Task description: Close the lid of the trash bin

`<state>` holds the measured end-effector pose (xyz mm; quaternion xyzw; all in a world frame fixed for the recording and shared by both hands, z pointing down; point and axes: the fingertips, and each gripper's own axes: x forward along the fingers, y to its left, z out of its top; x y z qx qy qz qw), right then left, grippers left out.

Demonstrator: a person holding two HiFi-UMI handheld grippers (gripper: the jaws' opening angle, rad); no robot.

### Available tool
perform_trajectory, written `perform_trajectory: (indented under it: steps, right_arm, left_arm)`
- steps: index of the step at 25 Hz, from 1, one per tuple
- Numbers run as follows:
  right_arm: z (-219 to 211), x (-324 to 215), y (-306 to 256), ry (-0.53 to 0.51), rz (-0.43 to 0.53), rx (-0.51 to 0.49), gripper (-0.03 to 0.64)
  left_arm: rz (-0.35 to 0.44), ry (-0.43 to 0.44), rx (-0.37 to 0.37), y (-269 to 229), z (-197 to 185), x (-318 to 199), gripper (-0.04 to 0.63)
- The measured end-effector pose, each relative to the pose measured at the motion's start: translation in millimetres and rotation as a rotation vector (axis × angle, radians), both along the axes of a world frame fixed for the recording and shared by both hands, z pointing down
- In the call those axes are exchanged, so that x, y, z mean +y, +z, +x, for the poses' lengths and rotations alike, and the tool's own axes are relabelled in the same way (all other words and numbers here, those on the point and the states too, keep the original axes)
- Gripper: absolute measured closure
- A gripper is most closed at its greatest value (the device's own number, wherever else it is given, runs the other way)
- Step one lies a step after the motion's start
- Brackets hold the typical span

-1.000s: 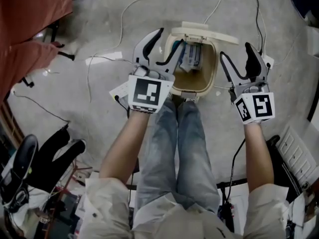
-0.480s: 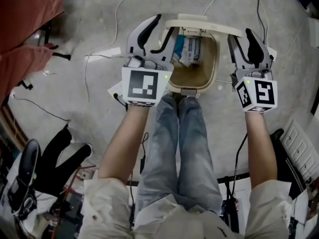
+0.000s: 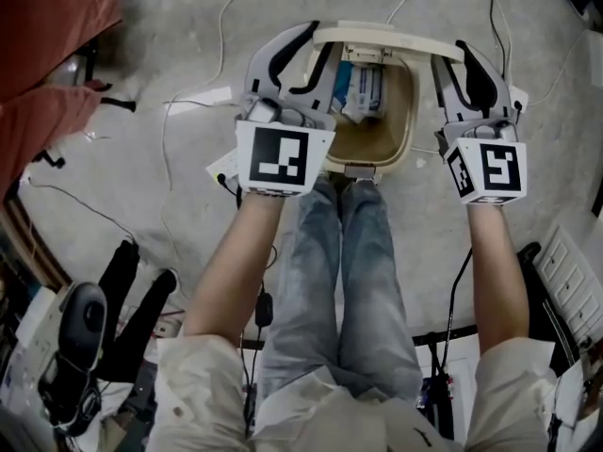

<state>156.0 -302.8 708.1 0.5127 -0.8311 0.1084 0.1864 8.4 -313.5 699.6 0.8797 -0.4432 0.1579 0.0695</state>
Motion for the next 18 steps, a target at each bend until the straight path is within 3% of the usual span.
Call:
perform_trajectory:
  steps: [4, 18]
  right_arm:
    - [-6.0, 1.4, -0.6, -0.019, -0.004, 0.010, 0.511]
    - [-6.2, 4.4, 1.6, -0.057, -0.021, 0.029, 0.522]
  left_arm:
    - [0.000, -0.005, 0.000, -1.3, -0.4, 0.2, 0.492]
    - [0.018, 0.053, -0.042, -0.1, 0.3, 3.8, 0.502]
